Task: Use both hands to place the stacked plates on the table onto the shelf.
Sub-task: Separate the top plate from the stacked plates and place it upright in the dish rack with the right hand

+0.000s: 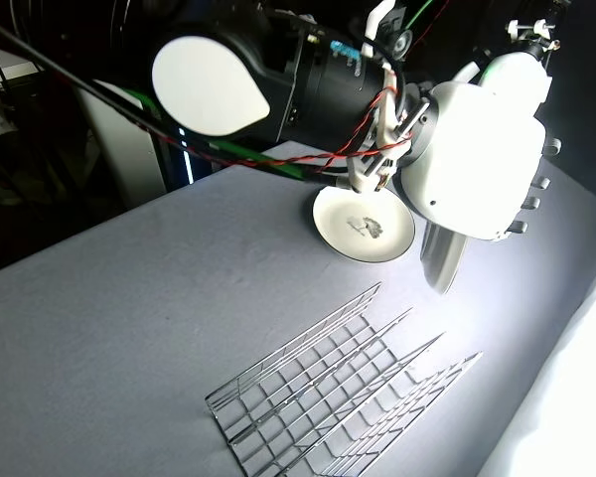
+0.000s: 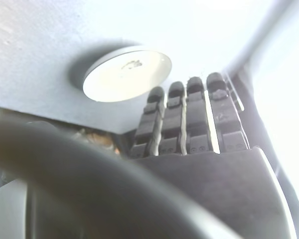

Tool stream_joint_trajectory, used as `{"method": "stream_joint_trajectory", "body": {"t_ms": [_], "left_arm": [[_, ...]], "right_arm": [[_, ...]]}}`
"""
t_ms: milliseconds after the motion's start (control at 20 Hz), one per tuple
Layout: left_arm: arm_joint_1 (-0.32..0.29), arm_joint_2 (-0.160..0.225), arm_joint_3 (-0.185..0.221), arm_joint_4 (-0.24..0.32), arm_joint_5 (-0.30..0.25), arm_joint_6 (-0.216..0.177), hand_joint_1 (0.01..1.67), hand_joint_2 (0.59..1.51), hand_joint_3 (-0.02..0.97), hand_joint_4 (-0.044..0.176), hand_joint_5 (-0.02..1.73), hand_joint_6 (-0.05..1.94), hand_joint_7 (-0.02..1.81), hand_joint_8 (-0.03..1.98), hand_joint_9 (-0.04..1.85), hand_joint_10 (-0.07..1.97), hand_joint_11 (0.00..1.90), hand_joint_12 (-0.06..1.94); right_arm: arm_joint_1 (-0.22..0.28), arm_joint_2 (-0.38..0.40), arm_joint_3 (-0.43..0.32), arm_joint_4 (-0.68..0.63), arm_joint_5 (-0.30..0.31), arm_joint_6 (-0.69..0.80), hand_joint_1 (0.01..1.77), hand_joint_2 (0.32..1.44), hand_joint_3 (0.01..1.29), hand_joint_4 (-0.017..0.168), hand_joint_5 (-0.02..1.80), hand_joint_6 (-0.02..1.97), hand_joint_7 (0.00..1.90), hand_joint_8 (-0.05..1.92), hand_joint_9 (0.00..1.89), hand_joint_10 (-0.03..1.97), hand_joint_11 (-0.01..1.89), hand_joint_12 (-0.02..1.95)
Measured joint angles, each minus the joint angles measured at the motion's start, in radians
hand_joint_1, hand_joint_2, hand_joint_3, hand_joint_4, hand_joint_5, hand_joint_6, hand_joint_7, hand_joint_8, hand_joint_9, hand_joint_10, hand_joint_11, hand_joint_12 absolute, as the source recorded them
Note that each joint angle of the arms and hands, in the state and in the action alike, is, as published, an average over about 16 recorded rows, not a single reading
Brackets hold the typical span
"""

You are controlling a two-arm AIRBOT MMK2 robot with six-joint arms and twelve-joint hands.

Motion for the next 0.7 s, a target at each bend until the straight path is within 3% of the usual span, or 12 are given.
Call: {"method": "stream_joint_trajectory", "body": {"t_ms": [700], "left_arm": [[-0.008, 0.0, 0.004, 0.016, -0.003, 0.0, 0.02, 1.12, 0.02, 0.001, 0.03, 0.01, 0.02, 0.0, 0.02, 0.01, 0.02, 0.01]], "right_arm": [[-0.006, 0.059, 0.003, -0.049, -0.032, 0.011, 1.38, 1.03, 0.01, -0.008, 0.94, 0.94, 1.04, 0.86, 0.97, 1.03, 0.87, 1.13]]}}
